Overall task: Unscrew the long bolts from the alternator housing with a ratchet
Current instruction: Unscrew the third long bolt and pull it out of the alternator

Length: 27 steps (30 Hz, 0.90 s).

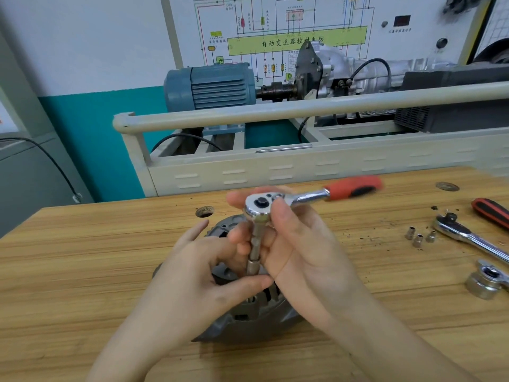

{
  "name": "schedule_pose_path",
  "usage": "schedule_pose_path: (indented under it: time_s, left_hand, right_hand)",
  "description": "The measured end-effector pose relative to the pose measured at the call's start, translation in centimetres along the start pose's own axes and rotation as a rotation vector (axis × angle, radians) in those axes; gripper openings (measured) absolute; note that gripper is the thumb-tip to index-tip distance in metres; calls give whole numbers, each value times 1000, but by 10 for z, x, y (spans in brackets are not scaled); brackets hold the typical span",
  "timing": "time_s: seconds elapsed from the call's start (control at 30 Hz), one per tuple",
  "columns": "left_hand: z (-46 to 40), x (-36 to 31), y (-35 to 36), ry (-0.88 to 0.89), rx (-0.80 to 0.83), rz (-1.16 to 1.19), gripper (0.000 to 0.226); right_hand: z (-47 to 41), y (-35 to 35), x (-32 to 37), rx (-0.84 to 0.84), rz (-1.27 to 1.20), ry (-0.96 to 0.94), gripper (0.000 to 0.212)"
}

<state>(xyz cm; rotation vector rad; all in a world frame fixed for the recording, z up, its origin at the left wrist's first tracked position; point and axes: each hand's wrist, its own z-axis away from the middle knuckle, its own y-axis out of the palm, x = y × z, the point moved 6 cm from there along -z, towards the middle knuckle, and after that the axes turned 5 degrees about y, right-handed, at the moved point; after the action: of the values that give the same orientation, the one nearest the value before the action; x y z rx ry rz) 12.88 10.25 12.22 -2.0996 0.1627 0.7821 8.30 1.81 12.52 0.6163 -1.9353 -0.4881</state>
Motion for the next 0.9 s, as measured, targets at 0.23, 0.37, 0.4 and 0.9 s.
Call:
schedule_pose_path:
  time_s: [0.23, 0.37, 0.4, 0.9]
  left_hand:
    - [0, -1, 1, 42, 34, 0, 39]
    - [1, 3, 0, 21, 36, -20, 46]
    - [0, 3, 0, 23, 17, -14, 44]
    - [0, 3, 1, 48, 57, -41, 29]
  right_hand:
    - [0, -2, -1, 9, -3, 11, 24]
    - [-2, -2, -3, 28, -30, 64, 25]
    - [-2, -2, -2, 26, -19, 55, 24]
    - [-3, -9, -1, -38, 11, 45, 30]
